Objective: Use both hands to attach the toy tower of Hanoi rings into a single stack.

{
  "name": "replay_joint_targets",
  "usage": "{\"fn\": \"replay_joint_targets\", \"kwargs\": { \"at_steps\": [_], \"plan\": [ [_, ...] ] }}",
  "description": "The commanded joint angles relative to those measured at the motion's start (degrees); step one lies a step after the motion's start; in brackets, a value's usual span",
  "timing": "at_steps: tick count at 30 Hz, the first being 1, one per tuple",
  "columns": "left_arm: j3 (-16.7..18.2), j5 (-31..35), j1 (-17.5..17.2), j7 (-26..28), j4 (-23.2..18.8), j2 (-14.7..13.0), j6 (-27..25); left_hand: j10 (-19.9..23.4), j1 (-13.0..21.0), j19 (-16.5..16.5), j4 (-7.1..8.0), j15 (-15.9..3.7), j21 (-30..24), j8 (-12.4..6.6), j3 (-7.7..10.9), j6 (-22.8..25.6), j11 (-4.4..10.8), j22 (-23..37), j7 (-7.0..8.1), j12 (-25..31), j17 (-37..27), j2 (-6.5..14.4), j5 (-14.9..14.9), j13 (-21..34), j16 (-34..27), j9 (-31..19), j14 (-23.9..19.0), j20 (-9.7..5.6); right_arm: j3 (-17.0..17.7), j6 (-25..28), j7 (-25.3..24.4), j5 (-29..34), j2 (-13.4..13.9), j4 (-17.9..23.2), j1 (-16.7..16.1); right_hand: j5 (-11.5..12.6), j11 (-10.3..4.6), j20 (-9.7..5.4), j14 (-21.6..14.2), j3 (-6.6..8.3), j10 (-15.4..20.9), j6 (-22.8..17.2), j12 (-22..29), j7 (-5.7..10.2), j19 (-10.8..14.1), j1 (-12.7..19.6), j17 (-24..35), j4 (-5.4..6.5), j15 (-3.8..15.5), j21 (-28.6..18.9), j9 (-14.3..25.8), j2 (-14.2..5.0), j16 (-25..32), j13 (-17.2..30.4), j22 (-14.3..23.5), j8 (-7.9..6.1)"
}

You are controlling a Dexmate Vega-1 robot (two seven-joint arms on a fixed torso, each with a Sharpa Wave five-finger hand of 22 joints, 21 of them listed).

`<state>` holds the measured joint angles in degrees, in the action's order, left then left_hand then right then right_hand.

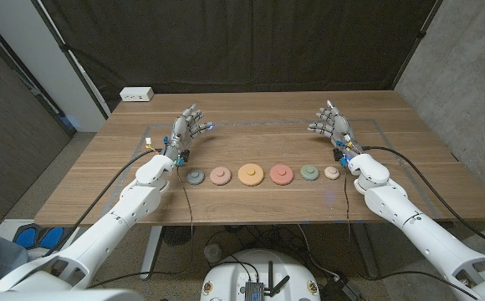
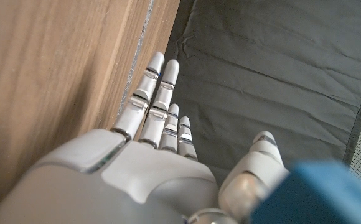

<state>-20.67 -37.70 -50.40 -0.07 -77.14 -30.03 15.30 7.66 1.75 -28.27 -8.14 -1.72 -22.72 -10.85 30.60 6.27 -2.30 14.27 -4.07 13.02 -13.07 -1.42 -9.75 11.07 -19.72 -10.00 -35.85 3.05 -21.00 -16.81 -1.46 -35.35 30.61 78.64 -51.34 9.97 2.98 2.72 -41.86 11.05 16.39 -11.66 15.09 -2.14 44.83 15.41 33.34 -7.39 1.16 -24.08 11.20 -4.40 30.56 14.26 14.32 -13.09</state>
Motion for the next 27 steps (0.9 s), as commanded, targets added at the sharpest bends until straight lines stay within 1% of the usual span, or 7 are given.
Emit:
{"fn": "replay_joint_targets", "kwargs": {
  "at_steps": [1, 11, 15, 18, 21, 23, 27],
  "plan": [
    [0.04, -0.19, 0.02, 0.15, 1.17, 0.96, 1.25, -0.17, 0.41, -1.26, -0.18, -0.2, -1.23, -0.87, 0.59, 1.91, 2.27, 0.83, 2.59, -0.02, -0.59, 0.48, -0.19, 0.23, -0.59, -0.21, -1.53, -0.27, -0.05, -0.05, -0.16, -0.07, -0.47, -0.75, 0.4, 0.1, 0.15, -0.57, -1.54, -0.16, 1.58, -3.42, 0.97, -0.14, 1.34, -0.14, 1.96, -0.2, 0.82, -1.73, 0.39, 0.05, 1.44, 0.51, 1.29, -1.28],
    [-0.07, -0.43, 0.46, 0.48, 1.67, 1.55, 0.82, -0.24, 1.93, -5.17, -0.92, -1.22, -3.98, -0.78, 0.78, 3.35, 3.49, 2.43, 3.19, -0.42, -2.67, 1.46, -0.12, 0.41, -4.28, -0.3, -7.15, -1.12, -0.23, -0.48, -1.86, 1.33, -0.88, -1.45, 0.79, 0.16, 0.29, -3.26, -8.55, -0.39, 3.4, -4.21, 1.45, 0.0, 6.51, -0.65, 6.31, -0.12, 4.88, -6.75, 0.89, 0.3, 6.45, 1.29, 4.34, -1.2],
    [-0.16, -0.1, 0.58, 0.84, 1.55, 1.5, 0.71, -0.45, 2.98, -8.36, -1.31, -1.87, -5.96, -0.51, 0.8, 3.59, 3.66, 3.45, 3.38, -0.75, -4.16, 1.87, -0.12, 0.51, -6.51, -0.31, -9.17, -2.05, -0.22, -0.26, -3.03, 1.96, -0.85, -1.38, 0.63, 0.23, 0.45, -6.68, -15.4, -0.02, 4.59, -3.79, 1.22, 0.12, 12.7, -1.04, 9.13, -0.03, 7.87, -11.93, 0.88, 0.17, 10.26, 1.23, 7.45, -0.65],
    [-0.13, -0.07, 0.6, 1.01, 1.61, 1.7, 0.93, -0.56, 3.97, -11.02, -1.59, -2.76, -7.79, -0.22, 0.67, 3.5, 3.98, 4.54, 3.34, -0.99, -5.86, 1.97, -0.1, 0.6, -8.99, -0.33, -11.16, -2.92, -0.24, -0.15, -3.42, 2.22, -0.77, -1.23, 0.51, 0.28, 0.3, -8.64, -18.16, 0.58, 5.26, -3.92, 0.95, 0.45, 15.08, -0.33, 10.85, -0.54, 10.48, -14.35, 0.84, 0.2, 12.12, 1.02, 9.22, -0.5],
    [0.08, -0.02, 0.39, 2.25, 1.58, 2.26, 1.15, -1.06, 4.38, -12.27, -1.66, -3.15, -8.59, -0.23, 0.6, 3.72, 4.26, 4.99, 3.33, -1.24, -6.63, 1.97, -0.1, 0.64, -9.96, -0.34, -11.67, -3.21, -0.17, -0.31, -3.32, 2.12, -0.81, -1.32, 0.48, 0.37, -0.13, -10.29, -19.39, 1.37, 5.98, -4.01, 0.85, 0.55, 16.78, 1.21, 12.98, -1.39, 11.28, -16.32, 0.87, 0.28, 13.93, 1.07, 10.86, -0.37],
    [0.09, 0.04, 0.32, 2.55, 1.54, 2.32, 1.1, -1.03, 5.09, -14.23, -1.76, -3.65, -9.92, -0.27, 0.47, 4.25, 4.41, 5.76, 3.3, -1.27, -8.04, 1.95, -0.09, 0.71, -11.6, -0.38, -12.25, -3.95, -0.12, -0.29, -3.82, 2.32, -0.85, -1.12, 0.39, 0.37, -0.22, -12.44, -19.78, 2.3, 6.46, -3.98, 0.6, 0.67, 18.92, 3.44, 16.6, -2.14, 11.41, -18.84, 0.96, 0.48, 16.64, 1.31, 13.09, -0.18],
    [0.02, 0.57, 0.08, 3.57, 1.12, 2.23, 0.81, -0.55, 6.05, -16.87, -1.87, -4.58, -11.7, -0.28, 0.26, 4.85, 4.58, 6.78, 3.49, -1.14, -10.11, 1.79, -0.1, 0.81, -13.99, -0.41, -13.16, -4.86, -0.04, -0.31, -4.5, 2.65, -0.87, -0.82, 0.31, 0.24, -0.39, -14.93, -21.31, 3.26, 7.39, -3.72, 0.23, 0.93, 22.25, 5.44, 22.72, -2.1, 11.49, -21.01, 1.04, 1.05, 21.21, 1.67, 14.01, 0.17]
  ]
}}
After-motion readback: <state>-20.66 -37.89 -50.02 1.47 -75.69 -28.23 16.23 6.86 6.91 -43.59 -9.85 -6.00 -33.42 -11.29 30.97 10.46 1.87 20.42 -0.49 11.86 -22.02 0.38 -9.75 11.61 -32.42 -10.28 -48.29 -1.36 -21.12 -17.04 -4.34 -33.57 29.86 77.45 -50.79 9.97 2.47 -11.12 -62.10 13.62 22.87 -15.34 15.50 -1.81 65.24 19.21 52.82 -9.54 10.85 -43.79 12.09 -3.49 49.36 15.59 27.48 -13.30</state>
